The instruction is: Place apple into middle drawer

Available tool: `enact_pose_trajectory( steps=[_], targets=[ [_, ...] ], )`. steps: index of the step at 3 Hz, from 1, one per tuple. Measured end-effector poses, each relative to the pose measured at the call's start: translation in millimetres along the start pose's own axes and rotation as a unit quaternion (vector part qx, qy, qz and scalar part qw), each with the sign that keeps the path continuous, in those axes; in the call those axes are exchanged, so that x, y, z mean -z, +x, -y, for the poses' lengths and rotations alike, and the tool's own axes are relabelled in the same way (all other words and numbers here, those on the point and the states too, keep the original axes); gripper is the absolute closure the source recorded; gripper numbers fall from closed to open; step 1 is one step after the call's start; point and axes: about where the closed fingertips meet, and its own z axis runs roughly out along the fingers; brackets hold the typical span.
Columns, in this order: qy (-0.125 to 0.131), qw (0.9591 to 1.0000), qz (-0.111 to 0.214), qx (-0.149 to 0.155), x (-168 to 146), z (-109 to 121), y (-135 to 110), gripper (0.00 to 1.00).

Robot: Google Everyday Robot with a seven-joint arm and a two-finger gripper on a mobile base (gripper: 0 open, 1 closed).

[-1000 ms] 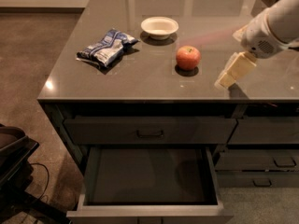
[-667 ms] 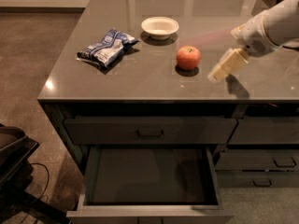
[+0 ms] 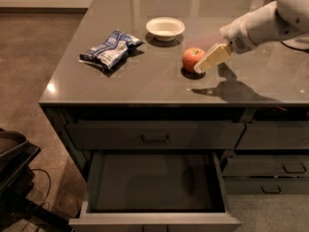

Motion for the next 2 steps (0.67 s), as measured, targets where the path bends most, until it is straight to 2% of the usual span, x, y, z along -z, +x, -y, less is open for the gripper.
enact_pose_trajectory(
  steps=[1,2],
  targets=[
    [-0.001,1.0000,0.000,-0.001,-2.9,0.7,1.2,0.00],
    [-0.003,0.9998,0.008,-0.016,-6.2,-1.5,4.2,0.00]
  ],
)
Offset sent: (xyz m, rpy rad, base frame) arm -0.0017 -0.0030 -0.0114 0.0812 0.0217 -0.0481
